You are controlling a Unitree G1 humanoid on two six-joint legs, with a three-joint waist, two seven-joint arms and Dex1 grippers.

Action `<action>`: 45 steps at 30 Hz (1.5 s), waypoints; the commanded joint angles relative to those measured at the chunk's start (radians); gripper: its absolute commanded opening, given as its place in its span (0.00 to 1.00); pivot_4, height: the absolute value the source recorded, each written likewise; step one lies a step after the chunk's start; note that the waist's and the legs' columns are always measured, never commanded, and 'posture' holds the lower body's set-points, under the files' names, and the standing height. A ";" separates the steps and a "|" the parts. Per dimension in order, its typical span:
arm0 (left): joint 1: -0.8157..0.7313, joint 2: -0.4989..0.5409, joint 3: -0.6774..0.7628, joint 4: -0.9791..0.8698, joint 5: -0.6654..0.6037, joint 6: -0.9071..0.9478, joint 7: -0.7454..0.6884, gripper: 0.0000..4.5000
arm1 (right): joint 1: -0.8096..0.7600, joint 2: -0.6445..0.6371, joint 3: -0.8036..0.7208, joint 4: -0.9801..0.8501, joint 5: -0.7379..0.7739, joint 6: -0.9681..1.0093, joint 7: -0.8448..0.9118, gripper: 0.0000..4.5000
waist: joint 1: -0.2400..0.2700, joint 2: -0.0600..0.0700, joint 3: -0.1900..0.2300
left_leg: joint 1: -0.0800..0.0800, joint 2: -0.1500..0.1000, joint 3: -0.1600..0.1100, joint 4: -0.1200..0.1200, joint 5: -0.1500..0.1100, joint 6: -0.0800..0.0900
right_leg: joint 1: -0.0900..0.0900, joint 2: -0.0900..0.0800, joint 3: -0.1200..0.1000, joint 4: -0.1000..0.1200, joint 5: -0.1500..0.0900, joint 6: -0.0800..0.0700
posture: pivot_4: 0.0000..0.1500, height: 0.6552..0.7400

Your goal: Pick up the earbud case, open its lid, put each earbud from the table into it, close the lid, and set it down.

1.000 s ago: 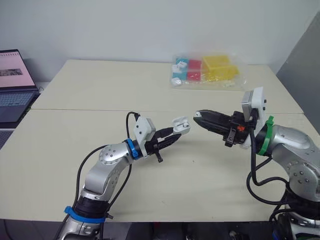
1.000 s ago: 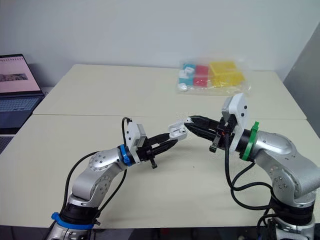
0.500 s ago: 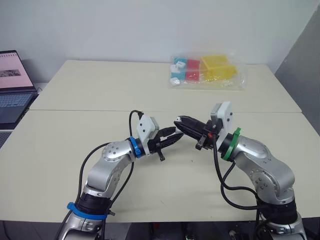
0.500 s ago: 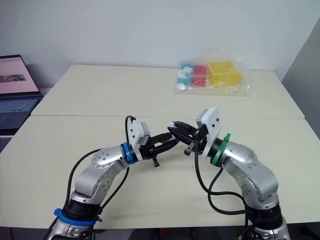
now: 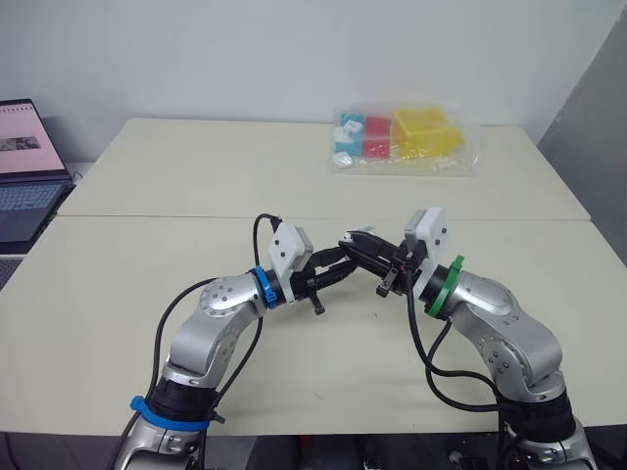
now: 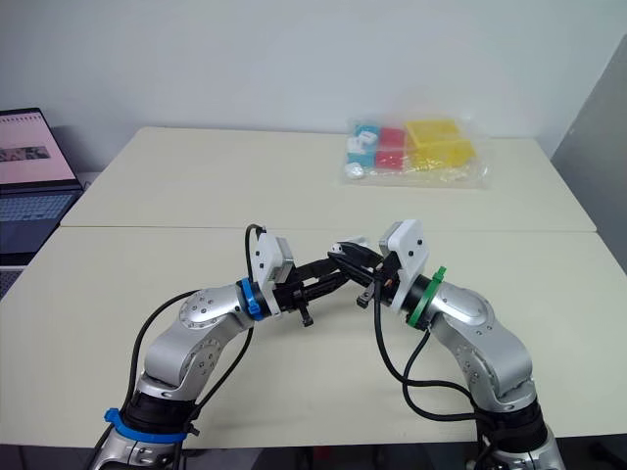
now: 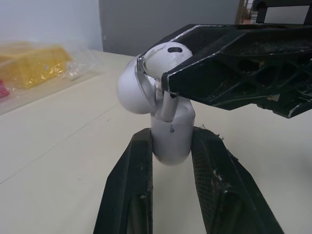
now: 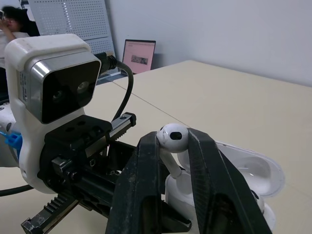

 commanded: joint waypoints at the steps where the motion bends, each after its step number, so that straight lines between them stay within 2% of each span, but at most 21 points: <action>1: -0.016 -0.001 0.016 -0.052 -0.019 -0.005 0.006 0.17 | 0.016 -0.001 -0.007 -0.010 -0.005 -0.030 -0.007 0.09 | 0.000 0.000 0.000 | 0.000 0.000 0.000 0.000 0.000 0.000 | 0.000 0.000 0.000 0.000 0.000 0.000 | 1.00 1.00; 19: -0.015 -0.003 0.027 -0.056 -0.030 -0.010 0.009 0.17 | 0.044 -0.015 -0.007 -0.021 0.033 0.004 -0.005 0.09 | 0.000 0.000 0.000 | 0.000 0.000 0.000 0.000 0.000 0.000 | 0.000 0.000 0.000 0.000 0.000 0.000 | 1.00 1.00; 24: -0.010 -0.002 0.024 -0.056 -0.029 -0.017 0.004 0.17 | 0.041 -0.027 -0.009 -0.025 0.018 -0.004 -0.013 0.46 | 0.000 0.000 0.000 | 0.000 0.000 0.000 0.000 0.000 0.000 | 0.000 0.000 0.000 0.000 0.000 0.000 | 1.00 1.00; 29: -0.005 0.000 0.024 -0.053 -0.026 -0.021 0.004 0.17 | 0.038 -0.046 -0.017 -0.040 0.014 -0.001 -0.023 0.88 | 0.000 0.000 0.000 | 0.000 0.000 0.000 0.000 0.000 0.000 | 0.000 0.000 0.000 0.000 0.000 0.000 | 1.00 1.00; 40: 0.004 0.000 0.022 -0.049 -0.020 -0.028 0.003 0.17 | 0.030 -0.072 -0.049 -0.097 0.051 0.026 -0.023 0.88 | 0.000 0.000 0.000 | 0.000 0.000 0.000 0.000 0.000 0.000 | 0.000 0.000 0.000 0.000 0.000 0.000 | 1.00 1.00; 45: 0.008 0.001 0.023 -0.046 -0.019 -0.028 0.005 0.17 | 0.026 -0.152 -0.127 -0.185 0.153 0.081 0.018 0.88 | 0.001 0.000 0.000 | -0.001 0.000 0.000 0.000 0.000 0.000 | 0.000 0.000 0.000 -0.001 0.000 0.000 | 1.00 1.00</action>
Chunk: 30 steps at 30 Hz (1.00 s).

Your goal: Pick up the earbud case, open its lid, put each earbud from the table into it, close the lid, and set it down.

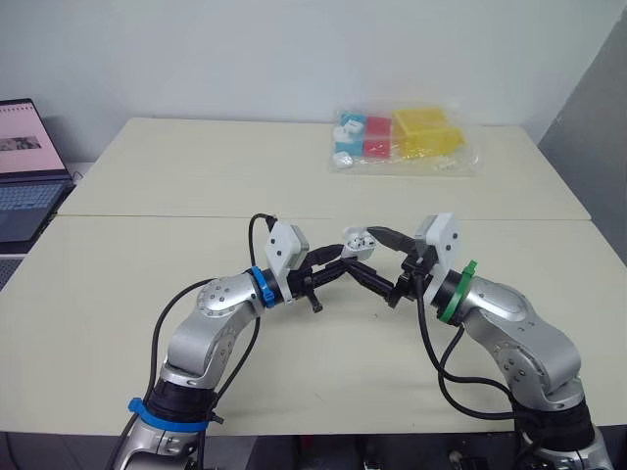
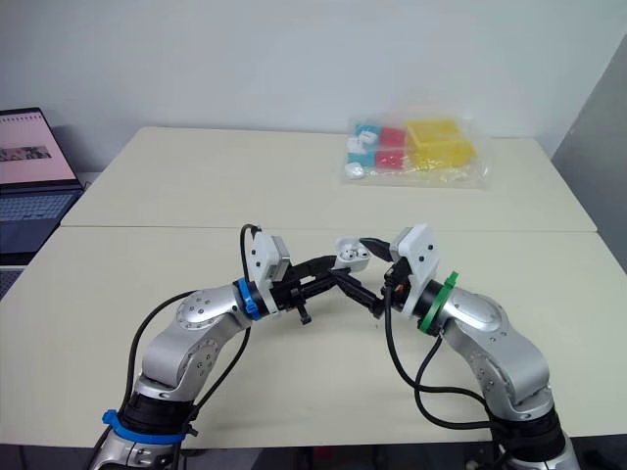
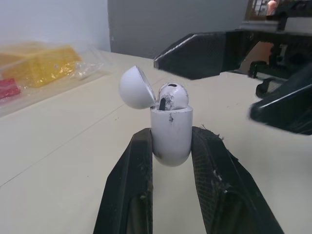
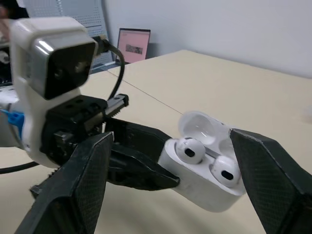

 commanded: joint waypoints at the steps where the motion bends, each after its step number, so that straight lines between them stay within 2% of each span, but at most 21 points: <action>1: 0.000 0.000 0.010 -0.045 -0.014 -0.023 -0.005 0.17 | -0.012 -0.052 -0.085 -0.091 0.092 0.033 0.026 0.88 | 0.000 0.000 0.000 | 0.000 0.000 0.000 0.000 0.000 0.000 | 0.000 0.000 0.000 0.000 0.000 0.000 | 1.00 1.00; 6: -0.002 -0.001 0.013 -0.037 -0.019 -0.027 -0.014 0.17 | -0.101 -0.162 -0.212 -0.095 0.262 0.166 0.010 0.88 | 0.000 0.000 0.000 | 0.000 0.000 0.000 0.000 0.000 0.000 | 0.000 0.000 0.000 0.000 0.000 0.000 | 1.00 1.00; 9: -0.008 -0.006 0.008 -0.037 -0.039 -0.022 -0.040 0.17 | -0.202 -0.235 -0.223 -0.013 0.257 0.184 0.043 0.88 | 0.000 0.000 0.000 | 0.001 0.000 0.000 0.000 0.000 0.000 | 0.000 0.000 0.000 0.001 0.000 0.000 | 1.00 1.00; 11: -0.012 -0.004 -0.001 -0.041 -0.055 -0.014 -0.067 0.17 | -0.299 -0.292 -0.184 0.099 0.182 0.167 0.072 0.80 | -0.002 0.000 0.000 | 0.001 0.000 0.000 0.000 0.000 0.000 | 0.000 0.000 0.000 0.000 0.000 0.000 | 1.00 1.00; 12: -0.014 -0.002 -0.003 -0.041 -0.060 -0.012 -0.076 0.17 | -0.330 -0.312 -0.164 0.139 0.152 0.155 0.090 0.76 | -0.001 0.000 0.000 | 0.001 0.000 0.001 0.000 0.000 0.000 | 0.000 0.000 0.000 0.001 0.000 0.000 | 1.00 1.00; 14: -0.018 -0.003 -0.006 -0.038 -0.066 -0.010 -0.087 0.17 | -0.382 -0.340 -0.124 0.209 0.118 0.153 0.122 0.60 | -0.001 0.000 0.000 | 0.001 0.000 0.001 0.000 0.000 0.000 | 0.000 0.000 0.000 0.000 0.000 0.000 | 1.00 1.00; 17: -0.032 -0.005 -0.015 -0.026 -0.068 -0.015 -0.110 0.17 | -0.490 -0.371 -0.015 0.358 0.012 0.103 0.206 0.35 | -0.003 0.001 0.001 | -0.001 0.000 0.001 -0.001 0.000 0.000 | -0.001 0.000 0.000 -0.002 0.000 0.000 | 1.00 1.00; 21: -0.044 -0.008 -0.019 -0.024 -0.069 -0.018 -0.124 0.17 | -0.575 -0.401 0.087 0.496 -0.051 0.084 0.364 0.01 | -0.001 0.001 0.001 | -0.003 0.000 0.001 -0.001 0.000 0.000 | -0.003 0.000 0.000 -0.002 0.000 0.000 | 1.00 1.00; 30: -0.044 -0.010 -0.030 -0.035 -0.065 -0.016 -0.132 0.17 | -0.638 -0.383 0.204 0.613 -0.107 0.049 0.619 0.00 | 0.000 0.001 0.001 | -0.003 0.000 0.001 -0.001 0.000 0.000 | -0.002 0.000 0.000 -0.003 0.000 0.000 | 1.00 1.00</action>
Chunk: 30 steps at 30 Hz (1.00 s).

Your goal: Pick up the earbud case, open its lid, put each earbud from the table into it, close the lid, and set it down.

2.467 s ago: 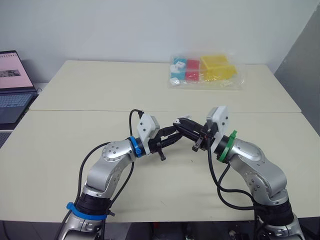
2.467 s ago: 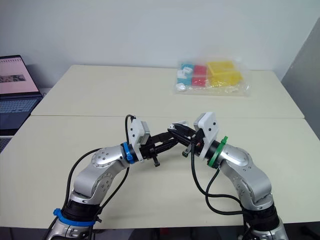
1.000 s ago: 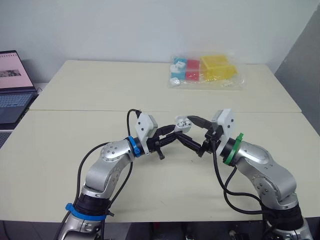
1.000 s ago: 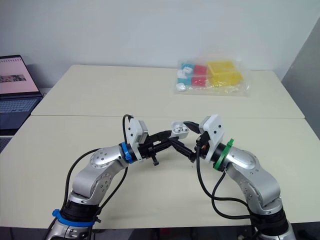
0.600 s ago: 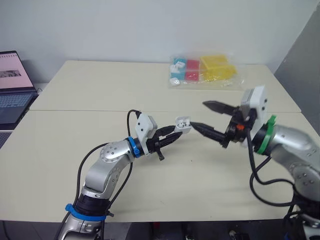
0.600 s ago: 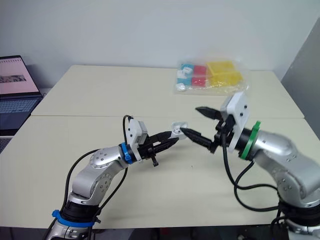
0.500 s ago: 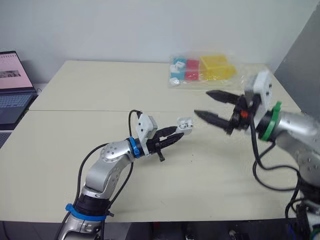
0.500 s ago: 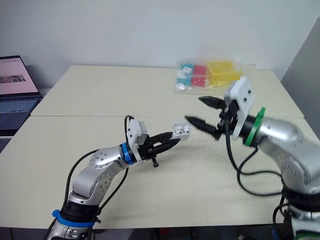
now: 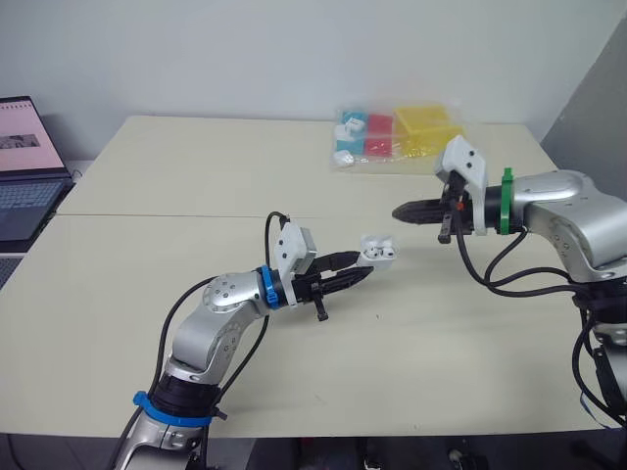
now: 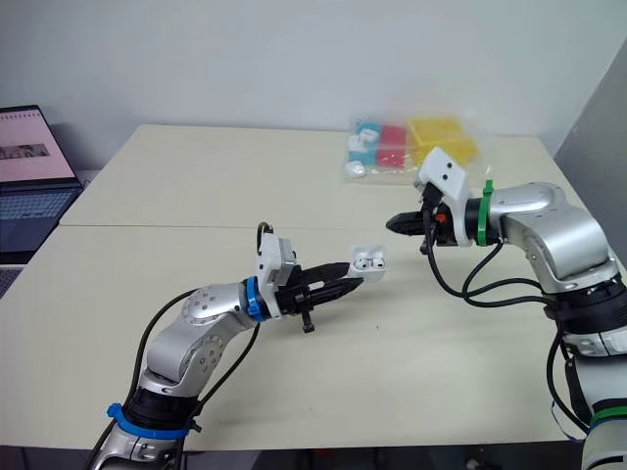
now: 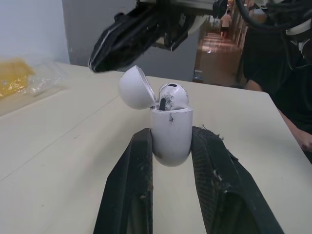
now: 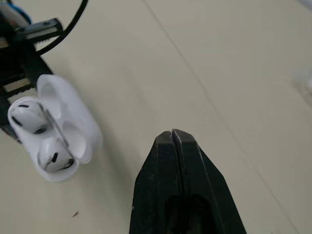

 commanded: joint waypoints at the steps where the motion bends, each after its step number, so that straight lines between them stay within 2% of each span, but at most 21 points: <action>1: -0.012 -0.003 -0.004 -0.037 -0.010 -0.016 -0.004 0.17 | -0.039 0.007 -0.001 0.015 -0.012 -0.017 0.078 0.00 | 0.000 0.000 0.000 | 0.000 0.000 0.000 0.000 0.000 0.000 | 0.000 0.000 0.000 0.000 0.000 0.000 | 1.00 1.00; 30: -0.008 0.006 0.006 -0.030 0.008 -0.021 0.016 0.17 | 0.052 0.008 -0.077 -0.109 0.040 0.030 0.170 0.00 | 0.001 0.000 0.000 | 0.001 0.000 0.000 0.001 0.000 0.000 | 0.000 0.000 0.000 0.002 0.000 0.000 | 1.00 1.00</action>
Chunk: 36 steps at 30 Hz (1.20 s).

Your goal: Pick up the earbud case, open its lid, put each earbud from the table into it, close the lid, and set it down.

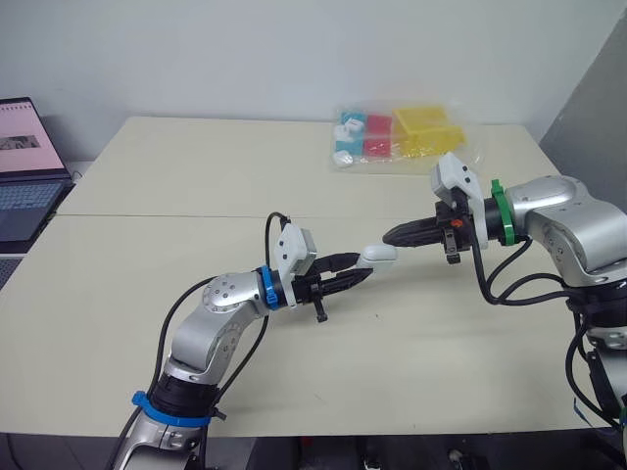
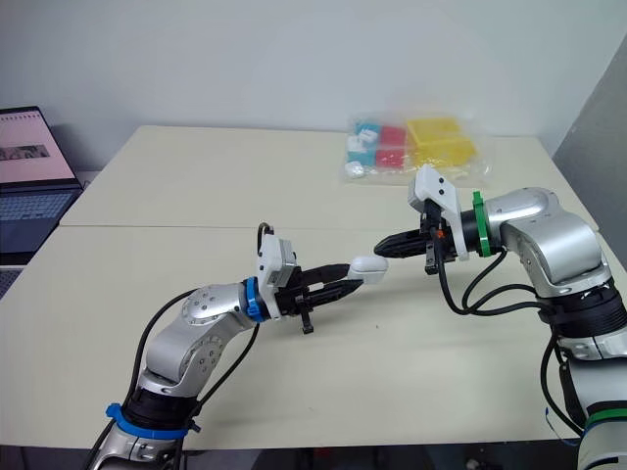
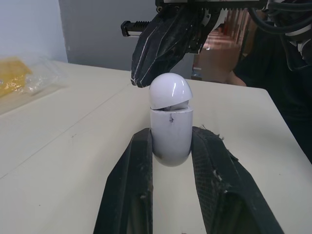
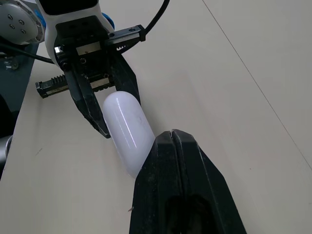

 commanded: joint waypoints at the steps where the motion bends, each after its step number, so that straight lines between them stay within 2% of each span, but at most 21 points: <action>1: -0.008 -0.003 0.007 -0.030 0.001 -0.021 0.014 0.17 | 0.010 -0.010 -0.024 -0.046 0.019 0.000 0.020 0.00 | 0.000 0.000 0.000 | 0.000 0.000 0.000 0.000 0.000 0.000 | 0.000 0.000 0.000 0.000 0.000 0.000 | 1.00 1.00; 16: -0.008 -0.012 0.013 -0.017 0.008 -0.022 0.021 0.17 | 0.028 -0.003 -0.019 -0.060 -0.012 -0.031 0.004 0.00 | 0.000 0.000 0.000 | 0.000 0.000 0.000 0.000 0.000 0.000 | 0.000 0.000 0.000 0.000 0.000 0.000 | 1.00 1.00; 20: -0.008 -0.003 0.011 0.001 -0.005 0.086 0.057 0.17 | 0.056 -0.058 -0.051 -0.077 -0.044 -0.057 -0.013 0.00 | 0.000 0.000 0.000 | 0.000 0.000 0.000 0.000 0.000 0.000 | 0.000 0.000 0.000 0.000 0.000 0.000 | 1.00 1.00; 27: -0.034 -0.017 0.029 0.034 -0.101 0.402 0.145 0.17 | 0.231 -0.148 -0.116 -0.179 -0.100 -0.146 -0.070 0.00 | 0.001 0.000 0.000 | 0.000 0.000 0.000 0.000 0.000 0.000 | 0.000 0.000 0.000 -0.001 0.000 0.000 | 1.00 1.00; 36: -0.097 -0.049 0.098 0.163 -0.193 0.727 0.253 0.17 | 0.450 -0.144 -0.150 -0.369 -0.088 -0.124 -0.170 0.00 | -0.003 0.000 0.000 | 0.002 0.000 -0.002 0.000 0.000 0.000 | 0.002 0.001 -0.001 0.002 0.000 0.000 | 1.00 1.00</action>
